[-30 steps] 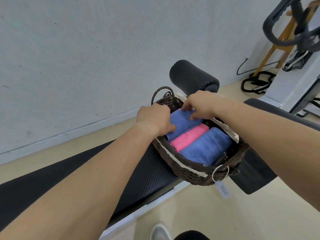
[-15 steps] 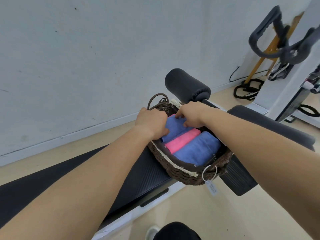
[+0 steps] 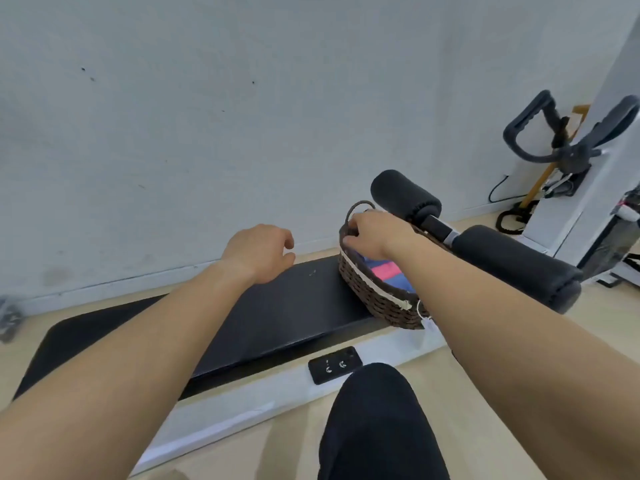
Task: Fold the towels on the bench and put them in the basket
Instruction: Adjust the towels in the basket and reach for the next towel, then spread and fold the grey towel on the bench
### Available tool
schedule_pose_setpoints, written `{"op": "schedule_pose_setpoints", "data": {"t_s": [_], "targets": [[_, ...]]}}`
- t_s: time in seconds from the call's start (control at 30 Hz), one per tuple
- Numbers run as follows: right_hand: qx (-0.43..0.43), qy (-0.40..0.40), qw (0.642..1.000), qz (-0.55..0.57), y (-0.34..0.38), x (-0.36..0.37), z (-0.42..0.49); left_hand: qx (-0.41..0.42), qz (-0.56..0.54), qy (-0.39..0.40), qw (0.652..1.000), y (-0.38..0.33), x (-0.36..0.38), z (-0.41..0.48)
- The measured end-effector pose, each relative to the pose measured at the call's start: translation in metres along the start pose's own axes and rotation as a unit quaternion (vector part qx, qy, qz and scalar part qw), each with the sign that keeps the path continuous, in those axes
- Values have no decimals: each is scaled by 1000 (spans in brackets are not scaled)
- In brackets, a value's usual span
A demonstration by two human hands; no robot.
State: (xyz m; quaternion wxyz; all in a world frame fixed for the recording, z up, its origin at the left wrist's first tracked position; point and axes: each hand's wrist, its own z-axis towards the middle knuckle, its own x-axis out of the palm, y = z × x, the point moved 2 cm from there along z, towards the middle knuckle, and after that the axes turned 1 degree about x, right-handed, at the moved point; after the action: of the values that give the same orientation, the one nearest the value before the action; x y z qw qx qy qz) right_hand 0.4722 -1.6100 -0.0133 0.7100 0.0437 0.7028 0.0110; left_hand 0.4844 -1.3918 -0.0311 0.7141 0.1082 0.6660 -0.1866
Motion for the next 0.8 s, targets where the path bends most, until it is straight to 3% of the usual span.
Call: {"op": "schedule_pose_setpoints", "data": {"t_s": [0.4,0.8], "targets": [[-152,28,988,-11,195,21,-25,-172,27,30,984,151,-22,-140],[-214,118,969,-33,329,164,154,-295,-53,57,952,371,84,-52]]}}
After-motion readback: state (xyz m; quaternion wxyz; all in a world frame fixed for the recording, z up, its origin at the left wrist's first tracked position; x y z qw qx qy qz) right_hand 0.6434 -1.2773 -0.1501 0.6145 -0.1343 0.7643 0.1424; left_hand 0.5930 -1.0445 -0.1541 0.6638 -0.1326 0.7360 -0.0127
